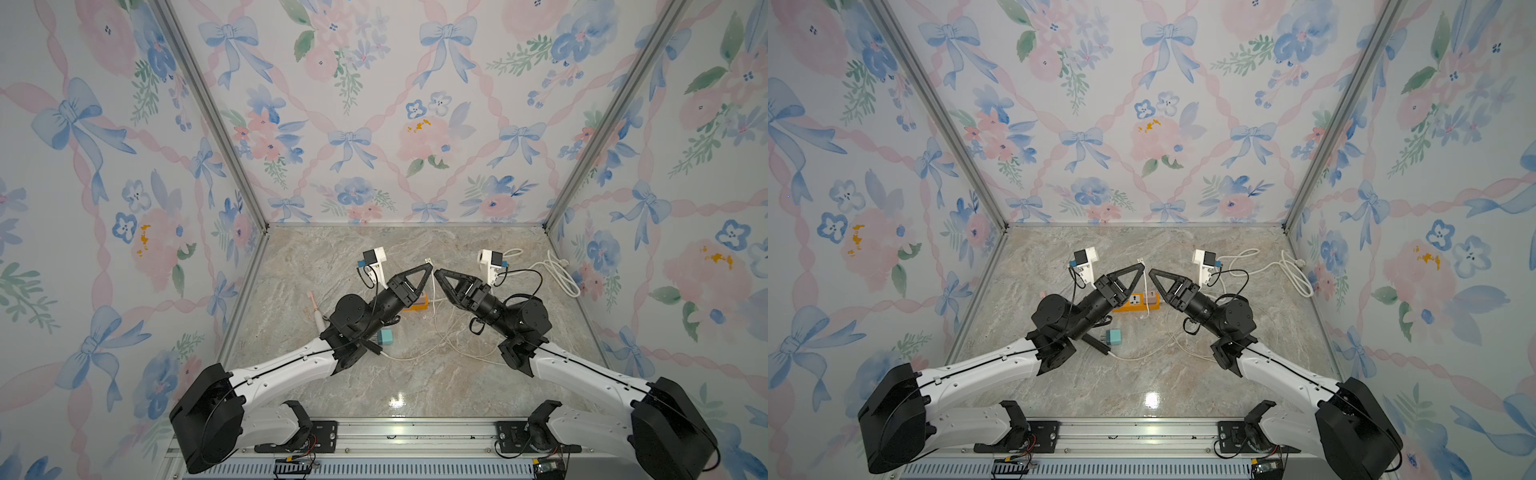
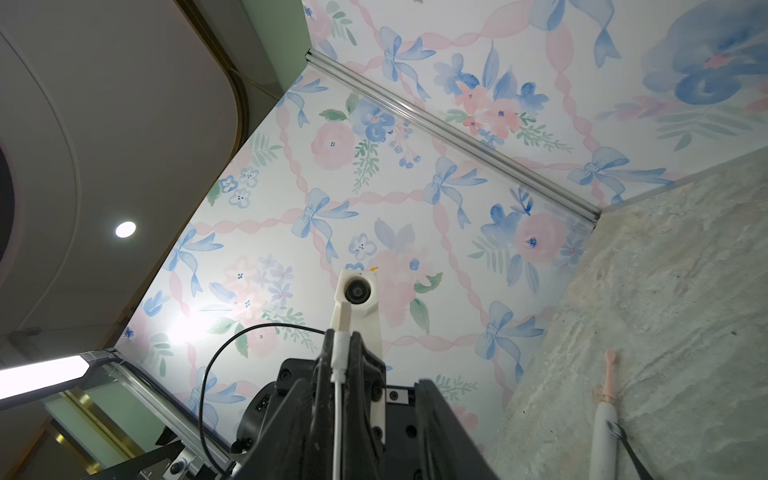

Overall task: Charge the electric toothbrush
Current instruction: Pick up the charging cable from the center of the board.

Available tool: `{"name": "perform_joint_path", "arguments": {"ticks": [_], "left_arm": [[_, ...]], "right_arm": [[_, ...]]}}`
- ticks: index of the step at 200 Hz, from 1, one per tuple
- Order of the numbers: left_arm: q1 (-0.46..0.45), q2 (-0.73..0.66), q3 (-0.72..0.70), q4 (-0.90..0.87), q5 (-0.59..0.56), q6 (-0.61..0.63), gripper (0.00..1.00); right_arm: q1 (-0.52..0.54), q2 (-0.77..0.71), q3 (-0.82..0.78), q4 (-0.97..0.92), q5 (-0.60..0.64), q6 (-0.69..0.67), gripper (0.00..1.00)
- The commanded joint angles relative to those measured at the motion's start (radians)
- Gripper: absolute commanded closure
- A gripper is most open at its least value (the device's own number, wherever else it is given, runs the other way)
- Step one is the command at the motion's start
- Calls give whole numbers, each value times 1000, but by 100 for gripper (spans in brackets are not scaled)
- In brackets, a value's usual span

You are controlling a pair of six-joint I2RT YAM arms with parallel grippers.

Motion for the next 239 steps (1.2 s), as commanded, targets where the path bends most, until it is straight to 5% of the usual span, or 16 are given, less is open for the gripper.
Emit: {"name": "perform_joint_path", "arguments": {"ticks": [1,127,147,164,184,196,239], "left_arm": [[2,8,-7,42,-9,-12,100],[1,20,-5,62,23,-39,100],[-1,18,-11,64,14,-18,100],[0,14,-16,64,5,1,90],[1,13,-16,64,9,39,46],[3,2,-20,64,5,73,30],[137,-92,14,-148,162,125,27]], "right_arm": [[27,20,48,78,-23,12,61],[37,93,77,126,-33,27,100],[29,87,87,101,-43,15,100],[25,63,89,50,-46,-3,100],[20,36,94,-17,-56,-29,100],[11,20,93,-53,-64,-36,100],[-90,-73,83,-235,-227,-51,100]]}}
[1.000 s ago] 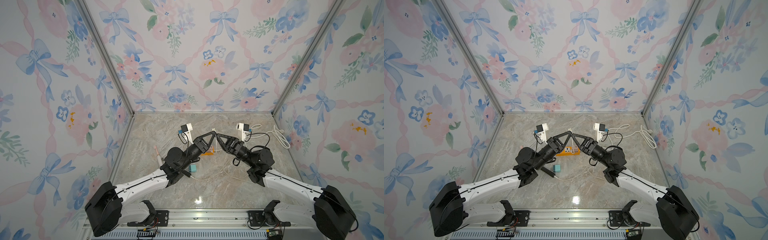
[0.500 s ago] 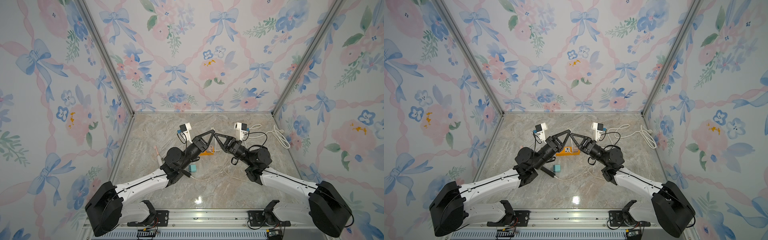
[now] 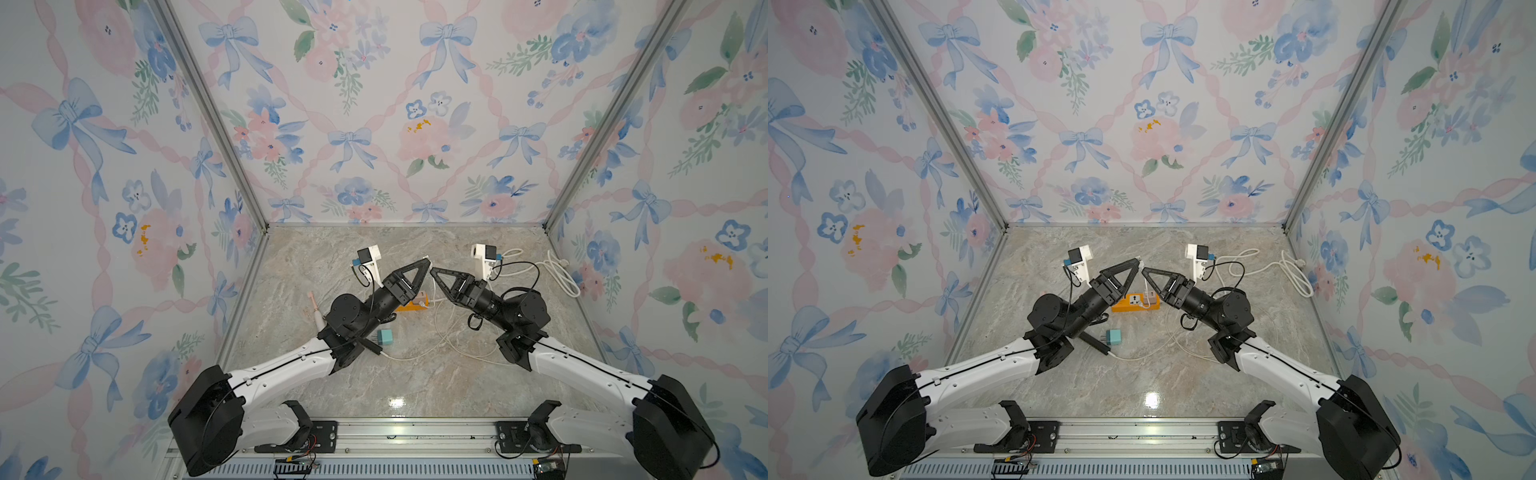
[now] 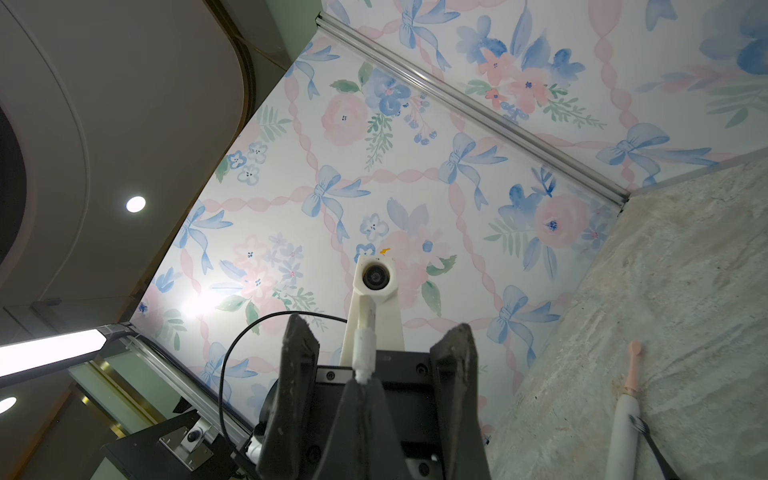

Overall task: Charge the electric toothbrush
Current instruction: Pick up the charging cable from the center of the board.

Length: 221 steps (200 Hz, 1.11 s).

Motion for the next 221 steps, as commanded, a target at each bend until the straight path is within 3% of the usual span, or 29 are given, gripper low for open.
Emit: {"name": "perform_joint_path", "arguments": {"ticks": [1,24,42,73,92,160,183,203,221], "left_arm": [[82,-69,34,-161,142,87,28],[176,-48,182,-465,447,267,30],[231,-11,224,-529,659,307,33],[256,38,266,-530,838,363,36],[251,47,292,-530,885,397,37],[211,50,316,-523,891,405,43],[181,53,332,-520,892,407,57],[175,46,334,-519,885,406,85],[175,38,331,-516,879,403,89]], "right_arm": [[-66,-70,21,-155,-146,-40,100],[-140,-143,96,-506,-307,-157,100],[-173,-169,189,-802,-423,-287,100],[-182,-159,263,-872,-526,-291,100],[-180,-152,282,-876,-538,-279,100],[-164,-138,296,-849,-550,-247,100],[-164,-137,297,-838,-543,-240,100],[-167,-133,299,-840,-539,-240,100],[-171,-132,293,-836,-538,-238,100]]}}
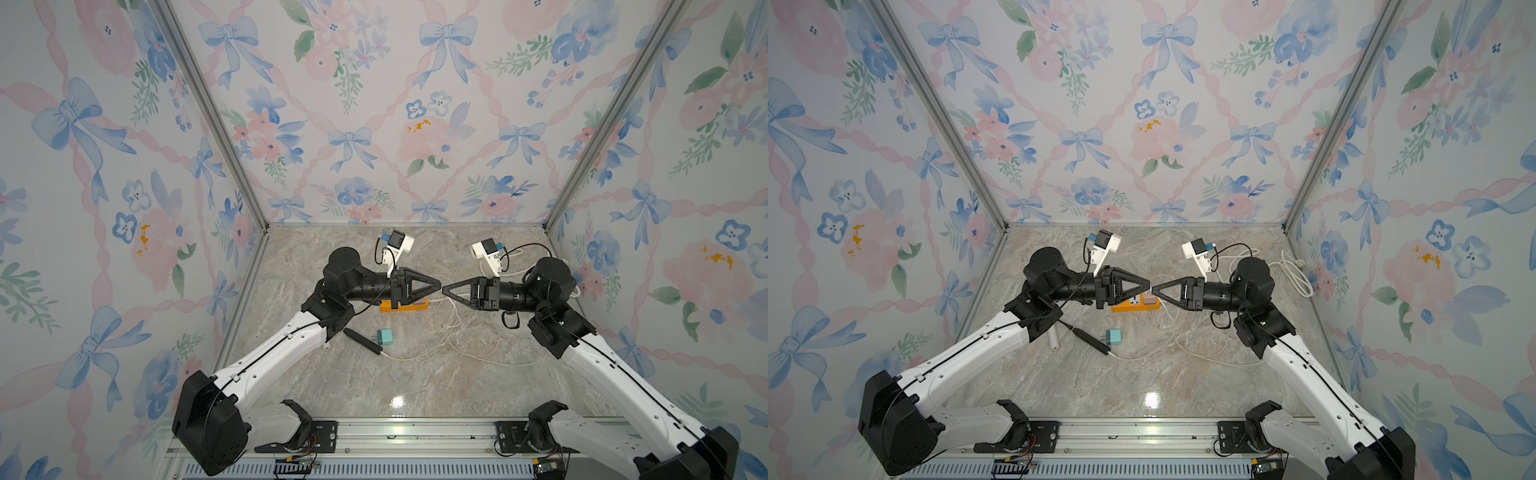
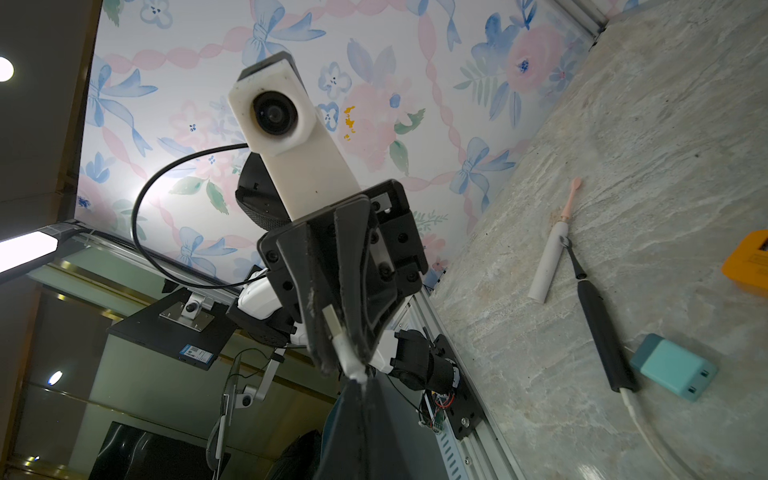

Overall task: Charge the electric toothbrush
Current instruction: Pick up the charging cable from the center of the board.

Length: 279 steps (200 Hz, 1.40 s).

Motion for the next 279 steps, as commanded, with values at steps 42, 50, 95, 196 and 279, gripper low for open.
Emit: {"name": "perform_joint_path", "arguments": {"ticks": [42,50,95,196,279], "left_arm": [[-6,-17,3,43,-35,-23,98],[-9,-17,-6,70,-45,-46,98],[-18,2,-33,163,-80,-130,98],[-26,10,-56,226,-94,-191,97],[-36,22,-59,248,-105,-212,95]], "right_arm": [[2,-14,2,49,42,20,74],[10,-21,-10,79,65,33,70],[50,3,-86,340,134,171,68],[61,26,-121,478,233,202,81],[57,32,-107,490,252,200,90]]}}
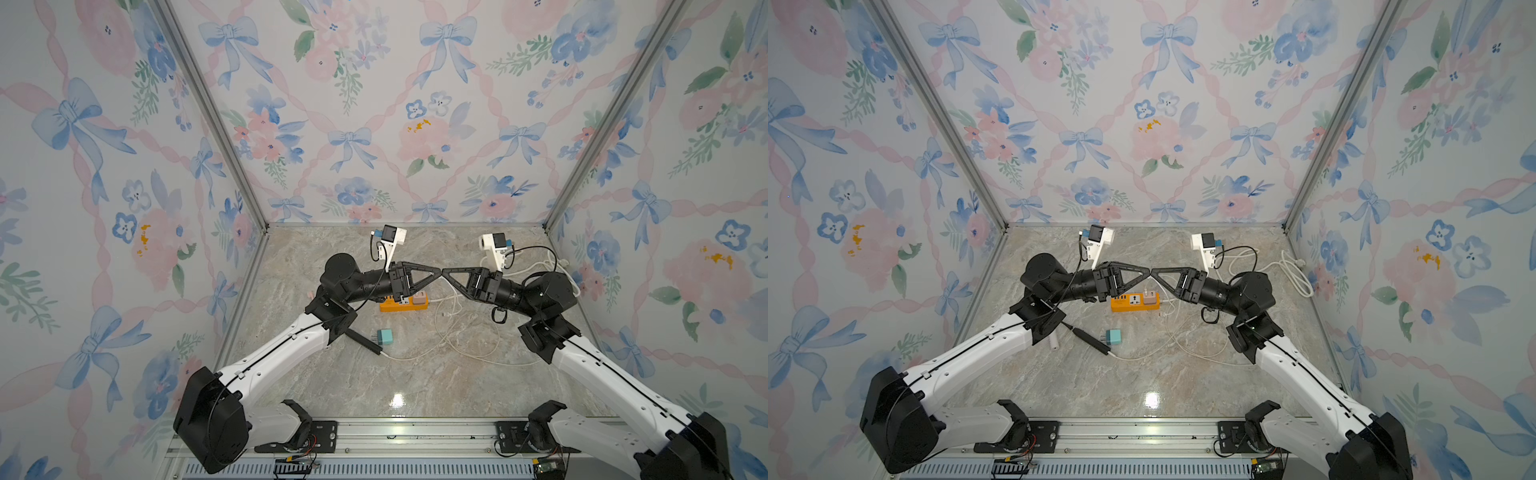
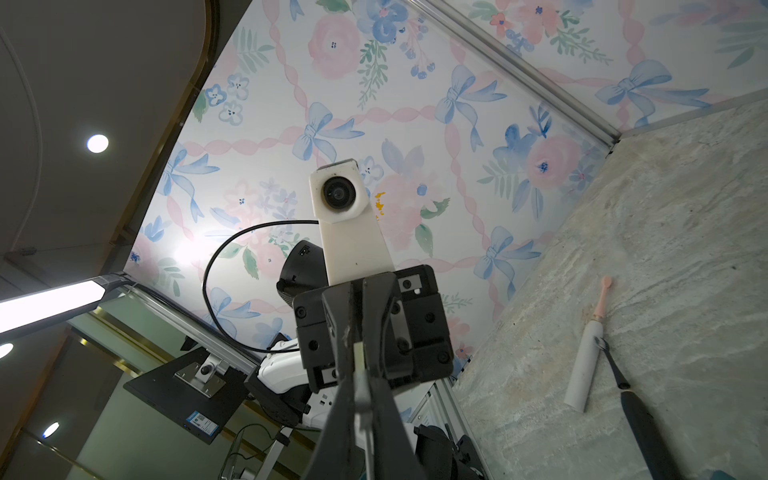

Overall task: Charge the electric toothbrush
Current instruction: Pick up the charging cable from the center of the board.

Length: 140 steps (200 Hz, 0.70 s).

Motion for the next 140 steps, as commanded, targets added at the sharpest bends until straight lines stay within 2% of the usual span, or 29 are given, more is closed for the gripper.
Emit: {"name": "perform_joint_path", "arguments": {"ticks": [1,13,42,70,140], "left_arm": [[-19,11,-11,34,32,-17,95],[-18,14,-11,37,22,-26,95],[-17,17,-9,43,2,-37,95],[-11,14,-9,53,-16,-49,95],[8,3,-34,84,-25,-83,95]], "right_arm": [[7,7,8,36,17,-5,90],[14,13,11,42,12,-4,89],[20,21,-1,80,-11,18,79],[19,20,-22,88,-58,33,79],[17,-11,-55,80,-77,33,81]]}}
